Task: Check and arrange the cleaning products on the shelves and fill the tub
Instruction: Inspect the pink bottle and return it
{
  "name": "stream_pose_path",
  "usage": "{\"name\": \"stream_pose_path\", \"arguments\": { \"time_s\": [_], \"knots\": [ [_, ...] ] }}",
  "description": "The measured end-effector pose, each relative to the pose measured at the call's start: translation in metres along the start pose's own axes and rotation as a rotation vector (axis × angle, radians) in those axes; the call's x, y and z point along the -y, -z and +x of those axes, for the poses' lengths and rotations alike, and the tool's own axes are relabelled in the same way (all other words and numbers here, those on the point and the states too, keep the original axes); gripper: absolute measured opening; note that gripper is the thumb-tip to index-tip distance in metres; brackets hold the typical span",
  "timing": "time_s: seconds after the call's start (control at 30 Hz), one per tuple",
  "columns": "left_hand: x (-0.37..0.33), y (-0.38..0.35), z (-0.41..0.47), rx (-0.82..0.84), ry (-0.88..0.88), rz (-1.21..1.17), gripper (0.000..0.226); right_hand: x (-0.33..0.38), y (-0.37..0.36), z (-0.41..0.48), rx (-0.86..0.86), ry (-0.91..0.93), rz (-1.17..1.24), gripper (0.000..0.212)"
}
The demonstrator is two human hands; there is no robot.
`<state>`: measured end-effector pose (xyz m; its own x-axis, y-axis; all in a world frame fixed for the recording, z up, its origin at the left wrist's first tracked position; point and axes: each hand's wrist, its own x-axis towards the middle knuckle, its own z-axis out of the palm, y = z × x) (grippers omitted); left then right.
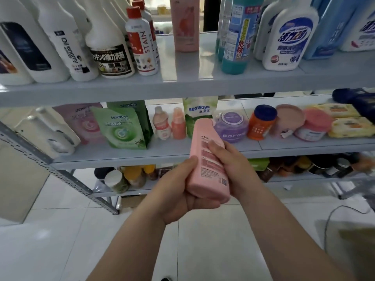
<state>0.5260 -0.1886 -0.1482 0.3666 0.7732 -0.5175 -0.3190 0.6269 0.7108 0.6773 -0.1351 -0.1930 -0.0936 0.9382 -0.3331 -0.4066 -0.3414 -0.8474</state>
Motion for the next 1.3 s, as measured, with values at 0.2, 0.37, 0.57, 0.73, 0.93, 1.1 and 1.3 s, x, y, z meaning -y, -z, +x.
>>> {"name": "stream_pose_path", "arguments": {
  "time_s": [0.2, 0.37, 0.57, 0.73, 0.93, 1.1, 1.3],
  "knots": [
    [-0.008, 0.057, 0.001, -0.053, -0.142, 0.176, 0.027, -0.015, -0.040, 0.002, -0.071, 0.206, -0.129, 0.049],
    [-0.006, 0.098, -0.003, -0.142, -0.366, 0.296, 0.037, -0.026, -0.076, -0.008, 0.033, 0.335, -0.273, 0.055],
    [0.005, 0.127, -0.011, -0.227, -0.197, 0.167, 0.037, -0.049, -0.105, -0.015, 0.245, 0.233, -0.106, 0.049],
    [-0.002, 0.133, -0.035, 0.117, -0.045, -0.076, 0.037, -0.073, -0.115, -0.013, 0.281, 0.130, -0.142, 0.097],
    [-0.007, 0.145, -0.033, 0.032, -0.184, 0.143, 0.060, -0.058, -0.127, -0.016, 0.020, 0.264, -0.223, 0.066],
    [-0.007, 0.141, -0.032, -0.216, -0.349, 0.376, 0.030, -0.054, -0.132, -0.014, -0.141, 0.308, -0.271, 0.034],
    [-0.009, 0.137, -0.029, -0.009, 0.000, -0.236, 0.031, -0.055, -0.135, -0.018, 0.041, 0.331, -0.418, 0.058]
  ]
}}
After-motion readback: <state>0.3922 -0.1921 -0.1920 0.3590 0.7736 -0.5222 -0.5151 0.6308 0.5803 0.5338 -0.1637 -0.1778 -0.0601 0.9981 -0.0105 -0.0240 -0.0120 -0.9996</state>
